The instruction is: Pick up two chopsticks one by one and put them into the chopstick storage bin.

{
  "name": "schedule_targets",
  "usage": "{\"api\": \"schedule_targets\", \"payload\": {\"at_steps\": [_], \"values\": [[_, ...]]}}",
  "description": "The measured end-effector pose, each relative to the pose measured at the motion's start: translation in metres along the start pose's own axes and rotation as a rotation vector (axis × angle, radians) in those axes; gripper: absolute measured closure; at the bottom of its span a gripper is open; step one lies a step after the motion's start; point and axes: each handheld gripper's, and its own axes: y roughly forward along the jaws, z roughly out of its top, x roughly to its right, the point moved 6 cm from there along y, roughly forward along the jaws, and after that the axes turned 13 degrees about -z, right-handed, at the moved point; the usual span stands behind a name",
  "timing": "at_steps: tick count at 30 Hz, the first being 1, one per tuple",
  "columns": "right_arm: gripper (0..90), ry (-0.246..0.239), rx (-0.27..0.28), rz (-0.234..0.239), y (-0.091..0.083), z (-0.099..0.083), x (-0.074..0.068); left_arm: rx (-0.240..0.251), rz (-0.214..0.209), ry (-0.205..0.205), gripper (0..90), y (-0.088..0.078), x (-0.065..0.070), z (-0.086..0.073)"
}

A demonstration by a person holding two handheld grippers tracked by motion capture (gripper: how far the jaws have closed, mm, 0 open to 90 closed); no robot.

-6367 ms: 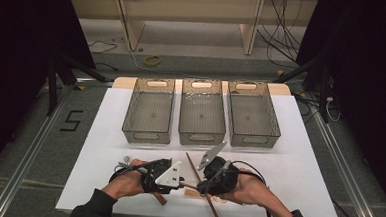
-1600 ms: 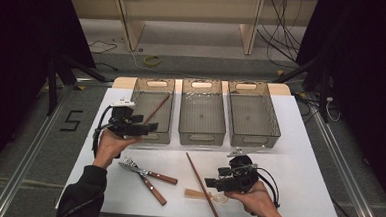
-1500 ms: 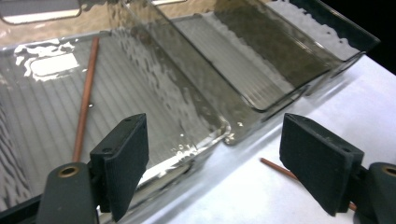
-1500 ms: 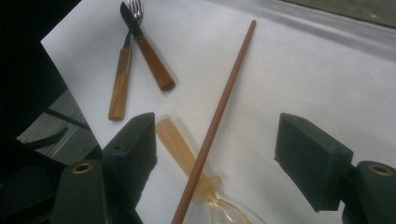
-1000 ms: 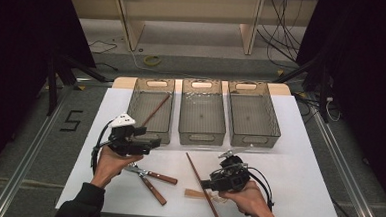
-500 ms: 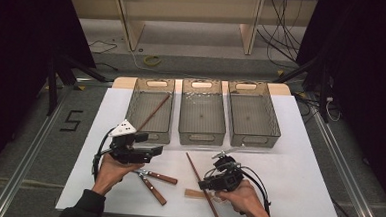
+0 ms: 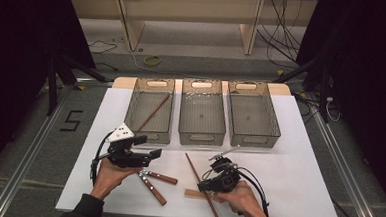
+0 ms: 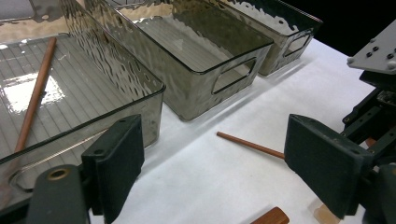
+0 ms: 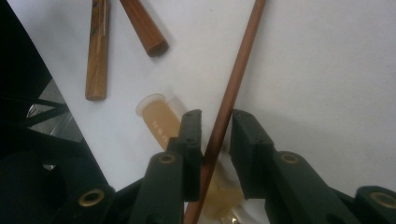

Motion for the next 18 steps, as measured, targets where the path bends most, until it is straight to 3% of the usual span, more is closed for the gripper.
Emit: {"api": "schedule_targets", "payload": {"at_steps": [9, 18], "values": [[83.9, 0.019, 0.008, 0.022, 0.0011, 0.0016, -0.0032, -0.005, -0.003, -0.001, 19.6, 0.0017, 0.0004, -0.0014], [84.9, -0.006, 0.019, 0.011, -0.0028, 0.0028, -0.0060, -0.003, -0.006, -0.001, 19.6, 0.0006, 0.0006, -0.0005]]}}
